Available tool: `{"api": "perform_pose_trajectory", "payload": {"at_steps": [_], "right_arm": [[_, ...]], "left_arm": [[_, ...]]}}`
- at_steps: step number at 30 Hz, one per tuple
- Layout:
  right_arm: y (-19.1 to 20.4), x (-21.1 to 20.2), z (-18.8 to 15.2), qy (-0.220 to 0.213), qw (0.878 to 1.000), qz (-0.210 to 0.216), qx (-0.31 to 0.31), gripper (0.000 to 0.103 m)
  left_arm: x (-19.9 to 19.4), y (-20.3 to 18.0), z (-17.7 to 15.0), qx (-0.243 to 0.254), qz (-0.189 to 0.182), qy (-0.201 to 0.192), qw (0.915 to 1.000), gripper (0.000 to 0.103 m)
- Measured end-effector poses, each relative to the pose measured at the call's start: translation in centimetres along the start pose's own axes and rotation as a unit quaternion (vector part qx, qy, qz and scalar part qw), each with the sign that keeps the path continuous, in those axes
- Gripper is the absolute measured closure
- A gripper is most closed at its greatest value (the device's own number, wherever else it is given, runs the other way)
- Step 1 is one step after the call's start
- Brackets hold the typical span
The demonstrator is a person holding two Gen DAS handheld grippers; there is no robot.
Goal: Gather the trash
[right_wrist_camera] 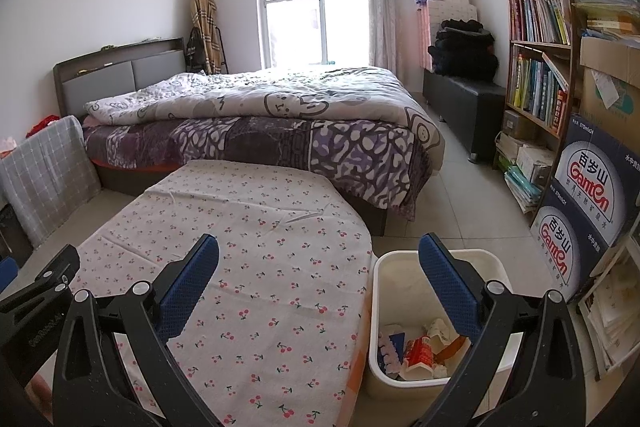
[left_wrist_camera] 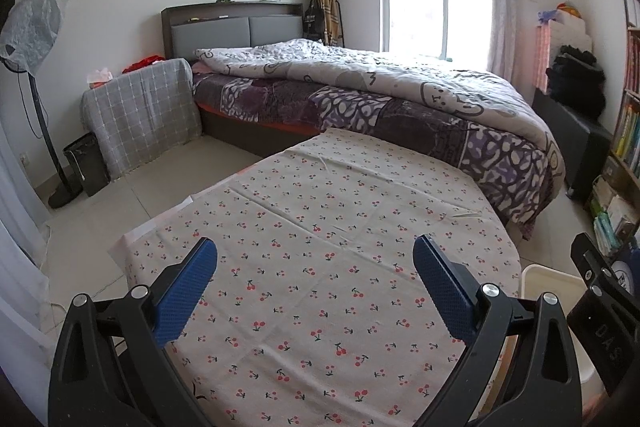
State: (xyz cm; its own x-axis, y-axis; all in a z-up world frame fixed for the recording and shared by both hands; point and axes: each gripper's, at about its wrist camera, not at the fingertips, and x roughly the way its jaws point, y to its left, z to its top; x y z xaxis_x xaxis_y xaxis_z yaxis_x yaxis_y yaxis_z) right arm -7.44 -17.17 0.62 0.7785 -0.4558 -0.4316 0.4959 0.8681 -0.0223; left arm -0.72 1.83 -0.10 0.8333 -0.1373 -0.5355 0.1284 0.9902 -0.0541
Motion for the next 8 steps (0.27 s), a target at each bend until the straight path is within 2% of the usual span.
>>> {"api": "perform_pose_trajectory", "payload": {"at_steps": [8], "right_arm": [[-0.07,0.02,0.05,0.0,1.0,0.0,0.0,0.007]], "left_arm": [[0.1,-0.38,0.06,0.003,-0.002,0.005,1.0,0.007]]}}
